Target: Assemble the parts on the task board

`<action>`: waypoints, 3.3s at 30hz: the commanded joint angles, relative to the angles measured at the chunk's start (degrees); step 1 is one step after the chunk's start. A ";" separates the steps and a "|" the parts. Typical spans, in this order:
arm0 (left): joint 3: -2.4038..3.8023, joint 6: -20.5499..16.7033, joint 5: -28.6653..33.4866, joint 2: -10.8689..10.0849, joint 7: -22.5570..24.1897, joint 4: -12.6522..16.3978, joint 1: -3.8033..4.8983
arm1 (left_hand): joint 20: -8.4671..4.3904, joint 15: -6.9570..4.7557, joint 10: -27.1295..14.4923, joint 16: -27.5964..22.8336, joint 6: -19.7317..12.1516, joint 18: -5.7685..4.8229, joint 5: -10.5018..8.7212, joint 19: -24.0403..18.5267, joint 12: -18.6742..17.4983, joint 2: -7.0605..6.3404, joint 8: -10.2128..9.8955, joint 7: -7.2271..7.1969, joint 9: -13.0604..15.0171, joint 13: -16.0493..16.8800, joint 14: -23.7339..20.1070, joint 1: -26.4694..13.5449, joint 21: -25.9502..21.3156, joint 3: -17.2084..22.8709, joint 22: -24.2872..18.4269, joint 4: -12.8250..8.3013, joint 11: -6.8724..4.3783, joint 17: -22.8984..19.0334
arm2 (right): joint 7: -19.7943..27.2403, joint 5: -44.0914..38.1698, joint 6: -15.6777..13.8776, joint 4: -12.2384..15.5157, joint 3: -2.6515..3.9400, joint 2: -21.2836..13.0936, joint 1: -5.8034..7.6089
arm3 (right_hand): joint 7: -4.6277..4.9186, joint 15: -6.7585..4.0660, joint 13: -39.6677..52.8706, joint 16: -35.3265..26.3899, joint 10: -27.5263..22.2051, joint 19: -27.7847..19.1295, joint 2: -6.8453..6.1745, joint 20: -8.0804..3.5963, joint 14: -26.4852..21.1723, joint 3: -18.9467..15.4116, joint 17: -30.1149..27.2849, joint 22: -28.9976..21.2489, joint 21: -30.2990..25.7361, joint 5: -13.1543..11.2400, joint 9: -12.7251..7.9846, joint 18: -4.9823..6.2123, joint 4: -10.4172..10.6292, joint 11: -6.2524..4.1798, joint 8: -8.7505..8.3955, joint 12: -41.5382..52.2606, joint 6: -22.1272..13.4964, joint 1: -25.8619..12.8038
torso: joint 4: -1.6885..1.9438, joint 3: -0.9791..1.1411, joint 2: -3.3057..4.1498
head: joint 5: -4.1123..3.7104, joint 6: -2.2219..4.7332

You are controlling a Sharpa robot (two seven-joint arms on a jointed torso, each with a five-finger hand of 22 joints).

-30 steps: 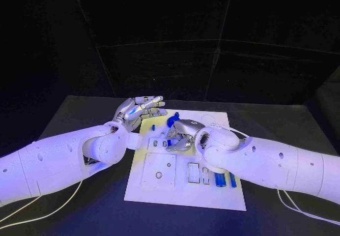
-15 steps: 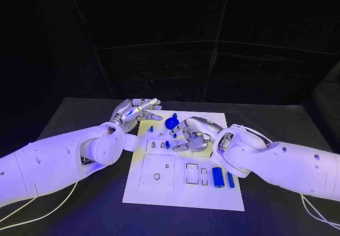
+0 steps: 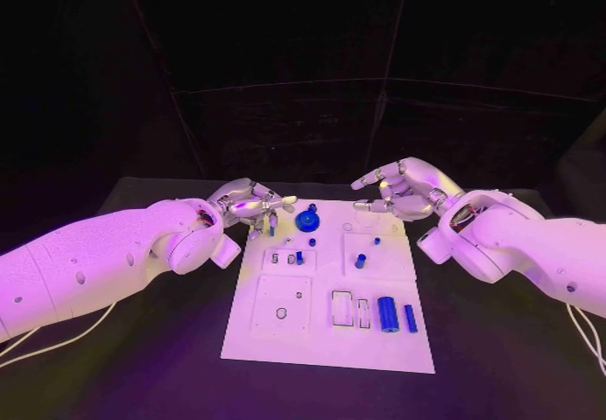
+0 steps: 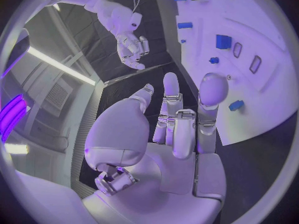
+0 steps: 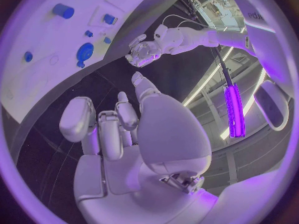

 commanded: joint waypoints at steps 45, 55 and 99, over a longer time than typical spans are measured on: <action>-4.49 20.03 -28.39 13.30 -36.31 -5.60 5.42 | -0.88 -1.75 -1.62 5.19 -9.54 -3.98 -0.39 1.16 36.67 4.89 24.47 -2.64 20.94 34.98 5.86 1.30 22.01 -19.04 28.85 8.61 -1.94 15.07 | 1.69 17.57 6.71 -9.51 0.15 1.05 2.17 | -0.06 -0.04 -1.59 -1.07 -0.71 -1.36 0.48 -0.10 3.63 -1.56 3.17 -3.00 -1.63 0.63 -0.22 0.00 -0.02 -0.16 0.80 -0.88 -0.20 -1.65 | -0.51 0.69 -0.92 | 1.07 -1.74; -4.50 20.96 -28.38 13.39 -36.67 -5.77 5.48 | -0.93 -1.83 -1.69 5.19 -9.72 -3.96 -0.35 1.04 36.95 5.07 25.34 -2.79 21.94 35.24 5.86 2.34 22.05 -19.46 28.94 8.08 -2.06 15.07 | 1.53 17.57 6.90 -9.85 0.15 1.26 2.16 | -0.05 -0.04 -1.60 -1.11 -0.72 -1.39 0.55 -0.10 3.61 -1.63 3.11 -3.04 -1.67 0.73 -0.25 0.01 -0.03 -0.15 0.81 -0.89 -0.32 -1.64 | -0.58 0.66 -0.92 | 1.14 -1.95; -4.51 12.32 -26.08 10.71 -33.45 -3.31 5.49 | -0.75 -1.61 -3.21 5.19 -13.44 -3.53 -0.15 -0.17 34.55 0.66 27.12 -2.48 27.35 32.87 5.86 4.89 20.50 25.62 28.06 -8.19 -2.01 15.07 | 0.17 16.37 8.74 -10.90 0.13 2.01 2.16 | -0.05 -0.06 -0.87 -1.16 -0.13 -1.41 1.24 -0.11 3.62 -1.59 3.14 -3.06 -1.74 1.26 -0.27 0.00 -0.17 -0.17 1.10 -0.28 -0.43 -1.32 | -0.32 0.79 -0.93 | 2.23 -3.20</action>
